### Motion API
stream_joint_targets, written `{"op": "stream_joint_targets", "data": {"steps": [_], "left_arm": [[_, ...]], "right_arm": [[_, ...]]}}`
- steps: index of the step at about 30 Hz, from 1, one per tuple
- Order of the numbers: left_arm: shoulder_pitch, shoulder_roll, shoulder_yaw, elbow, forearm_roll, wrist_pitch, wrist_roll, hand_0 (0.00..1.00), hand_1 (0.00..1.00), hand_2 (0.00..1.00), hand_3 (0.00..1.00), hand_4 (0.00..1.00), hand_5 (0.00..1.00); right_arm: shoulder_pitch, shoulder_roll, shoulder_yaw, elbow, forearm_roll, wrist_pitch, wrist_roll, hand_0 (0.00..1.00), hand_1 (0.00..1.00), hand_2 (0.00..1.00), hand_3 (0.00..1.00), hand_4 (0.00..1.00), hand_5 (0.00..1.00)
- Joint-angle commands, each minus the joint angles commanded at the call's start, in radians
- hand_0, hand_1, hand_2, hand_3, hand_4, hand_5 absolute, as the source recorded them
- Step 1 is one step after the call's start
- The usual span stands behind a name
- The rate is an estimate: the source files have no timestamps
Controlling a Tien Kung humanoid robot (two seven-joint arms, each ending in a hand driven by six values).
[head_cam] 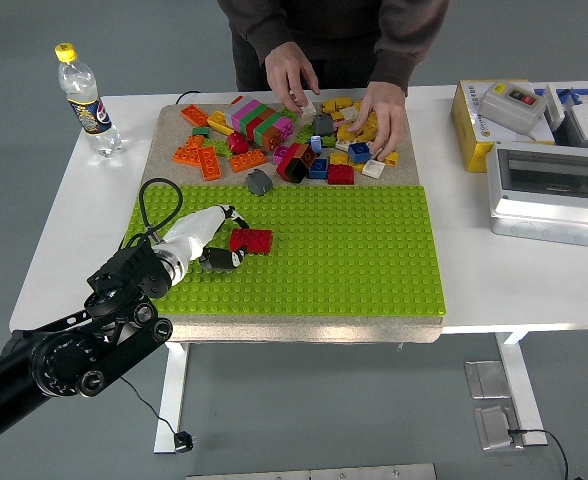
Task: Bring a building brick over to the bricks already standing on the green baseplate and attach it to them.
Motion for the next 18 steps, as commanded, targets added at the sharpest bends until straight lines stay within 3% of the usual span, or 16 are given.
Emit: {"op": "stream_joint_targets", "data": {"steps": [18], "left_arm": [[-0.01, -0.019, 0.019, 0.081, -0.017, 0.031, -0.022, 0.987, 0.939, 0.933, 0.566, 0.525, 0.161]], "right_arm": [[-0.004, 0.007, -0.007, 0.0, 0.005, 0.002, 0.001, 0.692, 0.665, 0.698, 0.671, 0.402, 0.789]]}}
